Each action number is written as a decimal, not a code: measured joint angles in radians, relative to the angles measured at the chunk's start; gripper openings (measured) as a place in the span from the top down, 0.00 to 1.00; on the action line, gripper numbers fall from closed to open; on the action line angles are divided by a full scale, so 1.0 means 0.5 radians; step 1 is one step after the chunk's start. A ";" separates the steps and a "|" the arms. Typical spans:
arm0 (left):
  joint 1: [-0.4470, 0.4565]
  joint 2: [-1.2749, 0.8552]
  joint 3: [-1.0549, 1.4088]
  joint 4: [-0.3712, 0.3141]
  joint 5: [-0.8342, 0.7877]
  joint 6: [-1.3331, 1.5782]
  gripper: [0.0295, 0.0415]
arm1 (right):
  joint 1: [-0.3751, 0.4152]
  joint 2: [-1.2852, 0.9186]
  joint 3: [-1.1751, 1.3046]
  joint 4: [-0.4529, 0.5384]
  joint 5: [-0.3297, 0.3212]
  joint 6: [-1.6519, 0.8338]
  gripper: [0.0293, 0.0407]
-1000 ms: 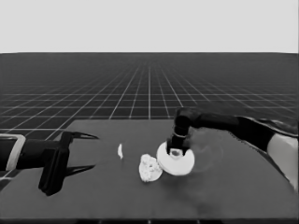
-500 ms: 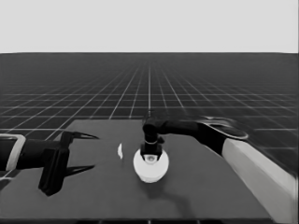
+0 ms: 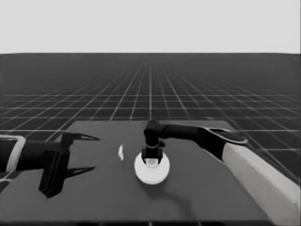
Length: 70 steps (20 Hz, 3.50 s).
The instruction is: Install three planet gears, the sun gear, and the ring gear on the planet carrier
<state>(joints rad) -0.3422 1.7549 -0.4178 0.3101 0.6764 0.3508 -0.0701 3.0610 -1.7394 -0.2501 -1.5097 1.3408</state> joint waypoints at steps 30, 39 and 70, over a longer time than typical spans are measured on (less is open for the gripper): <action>0.000 0.000 0.000 0.000 0.000 0.000 0.25 | -0.012 -0.001 -0.001 0.001 0.000 0.514 0.51; 0.000 0.000 0.000 0.000 0.000 0.000 0.25 | -0.014 -0.002 -0.001 0.002 0.000 0.672 0.51; 0.000 0.000 0.000 0.000 0.000 0.000 0.25 | 0.120 -0.020 0.079 0.113 -0.050 0.400 0.18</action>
<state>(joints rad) -0.3422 1.7549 -0.4178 0.3101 0.6764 0.3508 -0.0103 3.0507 -1.7000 -0.1937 -1.5347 1.5409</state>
